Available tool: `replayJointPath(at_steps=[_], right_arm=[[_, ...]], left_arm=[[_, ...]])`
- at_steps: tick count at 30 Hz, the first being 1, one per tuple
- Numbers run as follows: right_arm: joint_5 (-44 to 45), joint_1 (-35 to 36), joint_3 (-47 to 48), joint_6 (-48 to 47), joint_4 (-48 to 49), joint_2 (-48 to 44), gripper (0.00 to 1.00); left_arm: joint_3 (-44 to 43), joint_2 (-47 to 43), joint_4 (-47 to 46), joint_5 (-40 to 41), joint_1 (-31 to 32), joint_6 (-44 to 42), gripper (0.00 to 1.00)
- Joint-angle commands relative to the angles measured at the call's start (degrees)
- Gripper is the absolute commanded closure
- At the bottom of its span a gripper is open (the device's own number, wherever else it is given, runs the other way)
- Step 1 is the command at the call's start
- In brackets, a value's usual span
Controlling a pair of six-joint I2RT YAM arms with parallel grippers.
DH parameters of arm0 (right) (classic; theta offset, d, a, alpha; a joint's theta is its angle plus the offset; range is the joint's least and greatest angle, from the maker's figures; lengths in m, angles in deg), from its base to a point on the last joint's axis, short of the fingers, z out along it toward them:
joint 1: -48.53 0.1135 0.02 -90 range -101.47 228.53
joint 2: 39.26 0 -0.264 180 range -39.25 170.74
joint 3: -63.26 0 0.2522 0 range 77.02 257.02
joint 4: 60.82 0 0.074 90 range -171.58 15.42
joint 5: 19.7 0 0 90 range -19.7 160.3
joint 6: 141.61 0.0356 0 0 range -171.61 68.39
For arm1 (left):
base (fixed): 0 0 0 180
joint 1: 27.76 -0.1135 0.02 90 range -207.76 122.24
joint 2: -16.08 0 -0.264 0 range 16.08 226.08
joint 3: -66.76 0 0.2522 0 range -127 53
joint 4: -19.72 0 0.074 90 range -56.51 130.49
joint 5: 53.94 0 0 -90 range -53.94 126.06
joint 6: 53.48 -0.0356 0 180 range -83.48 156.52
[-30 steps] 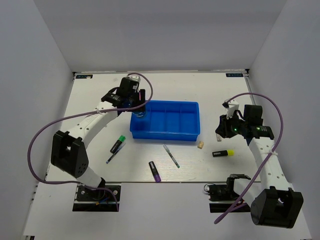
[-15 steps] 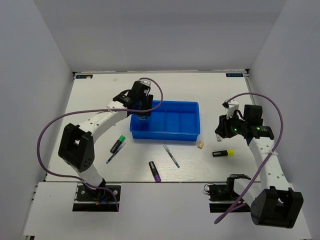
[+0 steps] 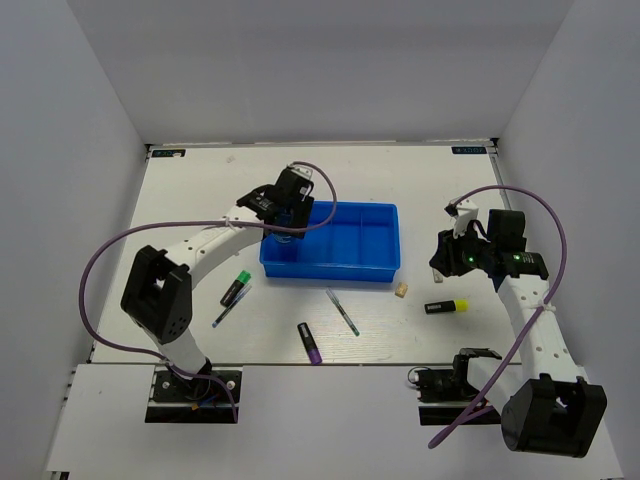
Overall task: Sort the stationery into containers
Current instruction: Place the stationery in the storage box, then pick up the pen from the center of the board.
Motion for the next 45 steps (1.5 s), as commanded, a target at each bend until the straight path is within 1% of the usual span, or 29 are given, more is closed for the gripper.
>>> replayJointPath(at_steps=[1,9,10,11,12,13,14,17,21,23,26,28,30,32,33,34,35,36,37,38,39,40,41,42,43,44,45], right_arm=[[-0.44,0.11,0.06,-0.05,0.86,-1.16,0.58],[-0.44,0.20,-0.12,0.04,0.86,-1.16,0.58],[-0.44,0.20,0.05,-0.05,0.77,-1.08,0.57],[-0.44,0.11,0.05,-0.05,0.86,-1.08,0.56],[-0.35,0.19,0.05,-0.05,0.77,-1.16,0.56],[-0.35,0.11,0.05,-0.05,0.86,-1.16,0.53],[-0.44,0.02,0.23,0.04,0.77,-1.34,0.53],[-0.35,0.11,0.05,0.04,0.77,-1.34,0.50],[-0.44,0.11,0.05,0.04,0.77,-1.08,0.49],[-0.35,0.11,0.05,0.13,0.68,-1.16,0.49],[-0.26,0.02,0.05,0.04,0.77,-1.08,0.46],[-0.18,0.02,0.14,0.13,0.77,-1.08,0.42],[-0.26,0.11,-0.03,0.04,0.42,-1.08,0.41],[-0.26,0.11,0.14,-0.13,0.59,-0.90,0.39],[-0.26,0.02,0.14,-0.31,0.33,-1.07,0.35],[-0.35,0.11,0.23,-0.31,0.33,-0.99,0.30],[-0.35,0.02,0.67,-0.05,0.07,-0.90,0.10],[0.17,-0.07,1.02,0.56,0.07,-0.73,0.09],[0.61,0.02,1.20,1.70,-0.02,-0.90,0.09],[0.01,-0.15,1.72,1.71,0.07,-0.90,0.09],[-0.78,-0.16,1.81,1.36,-0.63,-0.73,0.09],[-2.10,-0.07,1.90,1.10,-1.07,-1.07,0.09],[-2.37,-0.07,1.55,0.92,-1.16,-1.08,0.22],[-4.20,0.11,1.46,-0.04,-1.25,-1.16,0.42],[-5.35,0.19,1.46,-0.13,-1.60,-0.99,0.66],[-5.80,0.11,1.55,-0.22,-1.78,-0.90,1.00],[-7.19,0.19,1.55,-0.66,-2.13,-0.90,1.00]], left_arm=[[0.44,-0.93,-1.38,2.54,0.25,-0.51,0.90],[4.13,-1.55,-2.26,2.54,0.86,0.38,0.90],[4.22,-1.63,-2.35,2.45,1.12,0.20,0.88],[4.39,-1.63,-2.26,2.36,1.12,0.20,0.81],[4.22,-1.55,-2.17,2.36,1.30,0.11,0.70],[4.39,-1.63,-2.26,2.27,1.39,0.11,0.59],[4.31,-1.55,-2.26,2.27,1.39,0.11,0.44],[3.87,-1.55,-2.17,2.36,1.74,0.11,0.26],[2.11,-1.90,-1.39,2.01,2.00,0.29,0.22],[1.15,-2.77,-0.86,1.92,2.53,0.29,0.17],[0.62,-3.65,-0.42,2.01,3.06,0.29,0.09],[0.53,-4.53,0.11,2.10,3.14,0.46,0.06],[0.61,-5.32,0.11,2.53,3.06,0.46,0.02],[0.70,-6.72,0.64,3.24,3.06,0.37,0.02],[0.62,-8.12,0.90,3.59,3.23,0.72,0.04],[1.14,-8.75,1.08,3.76,3.15,0.81,0.07],[1.58,-11.80,1.25,3.85,3.23,1.16,0.12],[2.63,-13.05,1.43,3.85,3.15,1.34,0.20],[4.12,-14.62,1.69,4.46,3.06,1.69,0.52],[6.39,-15.86,2.13,4.73,3.14,2.74,0.72],[7.81,-21.44,2.05,5.69,3.15,3.18,0.88],[9.21,-23.32,2.83,6.92,3.06,4.67,1.00],[14.71,-29.26,3.10,8.06,2.01,5.29,1.00],[16.59,-31.06,3.19,8.07,1.31,5.73,1.00],[18.44,-34.47,4.75,8.16,-0.44,7.56,0.91],[24.11,-36.77,5.12,7.12,-2.81,7.93,0.79],[25.91,-38.01,5.47,5.80,-3.96,7.85,0.69]])
